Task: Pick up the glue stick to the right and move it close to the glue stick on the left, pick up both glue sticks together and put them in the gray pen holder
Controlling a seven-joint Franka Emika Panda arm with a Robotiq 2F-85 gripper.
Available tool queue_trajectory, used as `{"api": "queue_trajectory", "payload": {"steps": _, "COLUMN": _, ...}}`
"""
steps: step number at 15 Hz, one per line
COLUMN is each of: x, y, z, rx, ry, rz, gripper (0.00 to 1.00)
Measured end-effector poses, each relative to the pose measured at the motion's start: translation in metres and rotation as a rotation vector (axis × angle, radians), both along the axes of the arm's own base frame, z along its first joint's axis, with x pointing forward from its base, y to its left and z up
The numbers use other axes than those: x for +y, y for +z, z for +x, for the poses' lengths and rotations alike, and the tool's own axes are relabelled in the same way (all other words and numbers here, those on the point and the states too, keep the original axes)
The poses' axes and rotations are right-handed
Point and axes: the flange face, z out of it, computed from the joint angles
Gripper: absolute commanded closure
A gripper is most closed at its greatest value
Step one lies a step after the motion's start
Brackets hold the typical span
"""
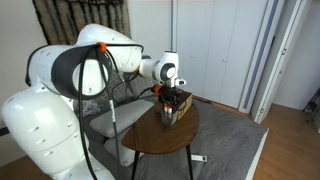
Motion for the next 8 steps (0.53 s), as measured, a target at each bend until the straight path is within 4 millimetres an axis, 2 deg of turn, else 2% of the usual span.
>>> {"api": "queue_trajectory", "payload": {"steps": 8, "x": 0.0040, "y": -0.0093, "z": -0.0037, "rx": 0.015, "ry": 0.002, "rz": 0.009, "gripper": 0.63}}
